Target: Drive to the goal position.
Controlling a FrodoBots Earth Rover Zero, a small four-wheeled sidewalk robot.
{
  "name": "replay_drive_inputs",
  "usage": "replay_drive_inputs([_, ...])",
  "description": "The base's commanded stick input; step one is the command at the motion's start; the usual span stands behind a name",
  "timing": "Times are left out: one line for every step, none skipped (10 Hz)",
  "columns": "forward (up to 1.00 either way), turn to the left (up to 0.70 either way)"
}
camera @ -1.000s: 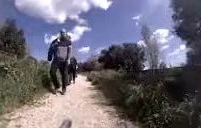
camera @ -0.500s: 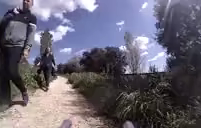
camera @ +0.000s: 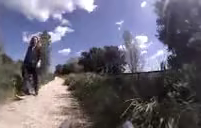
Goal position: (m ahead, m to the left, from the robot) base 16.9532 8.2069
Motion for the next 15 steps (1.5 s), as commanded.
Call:
replay_drive_inputs([0.33, 0.46])
replay_drive_inputs([0.26, 0.37])
replay_drive_inputs([0.26, 0.08])
replay_drive_inputs([0.26, 0.52])
replay_drive_inputs([0.26, 0.44])
replay_drive_inputs([0.26, 0.11])
replay_drive_inputs([0.26, 0.51])
replay_drive_inputs([0.25, 0.24])
replay_drive_inputs([0.24, 0.02])
replay_drive_inputs([0.24, 0.49])
replay_drive_inputs([0.24, 0.49])
replay_drive_inputs([0.24, 0.49])
replay_drive_inputs([0.3, 0.6])
replay_drive_inputs([0.35, 0.16])
replay_drive_inputs([0.36, 0.0])
